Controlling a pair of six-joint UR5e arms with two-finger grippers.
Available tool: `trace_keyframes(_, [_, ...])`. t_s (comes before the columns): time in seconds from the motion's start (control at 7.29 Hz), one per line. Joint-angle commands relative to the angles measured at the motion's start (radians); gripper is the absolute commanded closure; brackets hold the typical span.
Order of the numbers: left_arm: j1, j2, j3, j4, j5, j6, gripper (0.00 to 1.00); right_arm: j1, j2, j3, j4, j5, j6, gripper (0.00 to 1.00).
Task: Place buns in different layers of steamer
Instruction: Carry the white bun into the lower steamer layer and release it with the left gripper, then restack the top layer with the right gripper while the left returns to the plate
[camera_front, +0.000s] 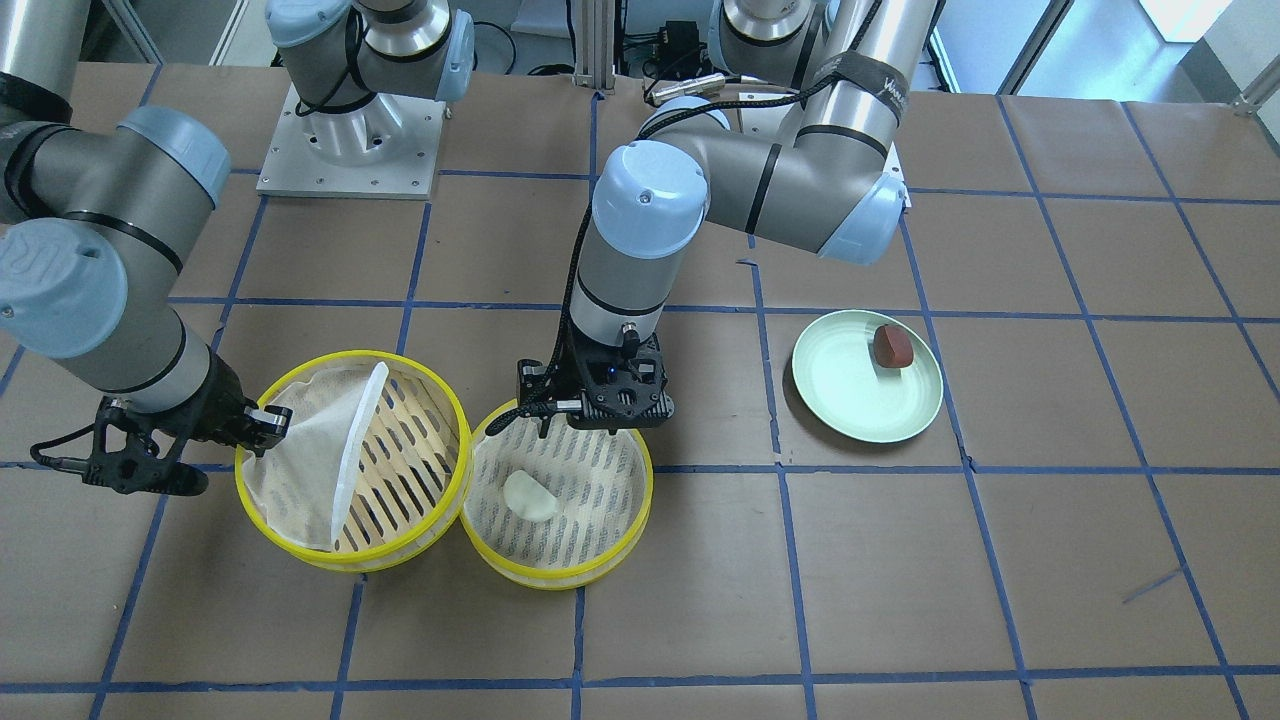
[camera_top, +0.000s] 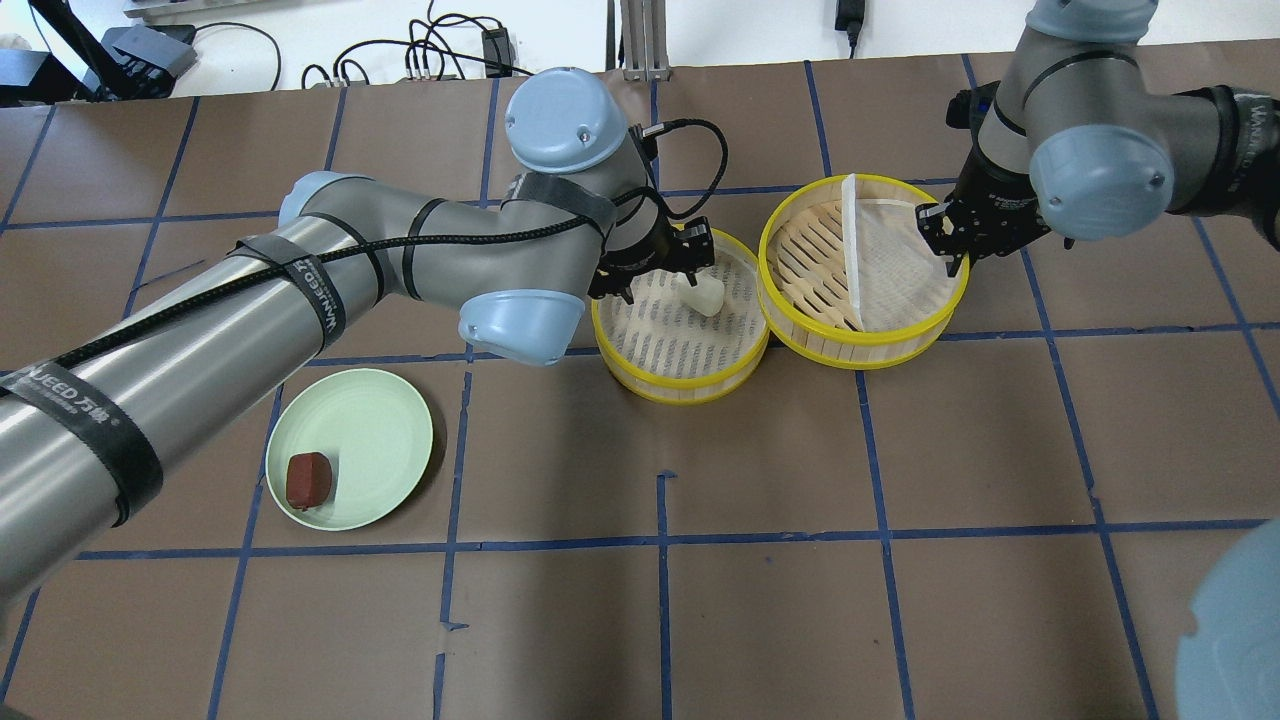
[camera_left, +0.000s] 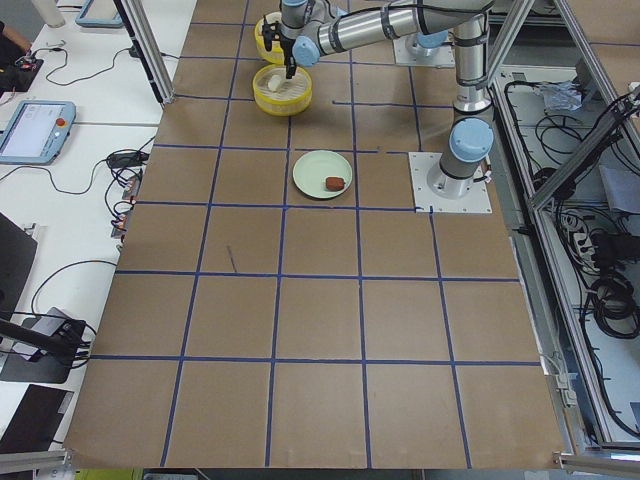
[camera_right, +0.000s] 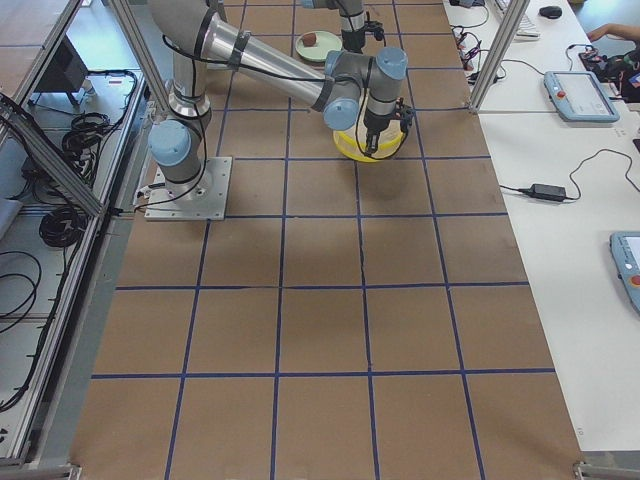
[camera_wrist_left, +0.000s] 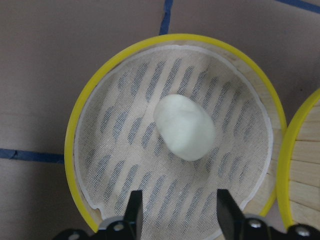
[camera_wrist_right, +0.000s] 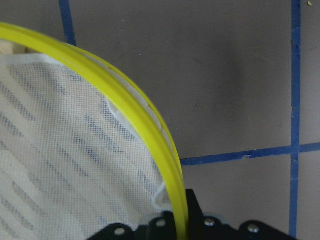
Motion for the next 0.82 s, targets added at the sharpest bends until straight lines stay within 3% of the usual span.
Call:
trace_keyframes(0.0, [0.121,0.081,-0.036,-0.055,0.096,0.330,0.00,0.033,-0.013,-0.002,0.008,-0.003,0.049,0.95])
trace_keyframes(0.27, [0.284,0.227,-0.117,-0.313,0.115,0.569,0.00,0.151,-0.010,-0.005,-0.010,-0.001,0.250,0.95])
trace_keyframes(0.55, [0.451,0.296,-0.245,-0.345,0.249,0.837,0.00,0.244,0.031,-0.062,-0.010,0.006,0.417,0.95])
trace_keyframes(0.69, [0.545,0.286,-0.292,-0.345,0.255,0.860,0.01,0.286,0.048,-0.083,-0.012,0.035,0.492,0.95])
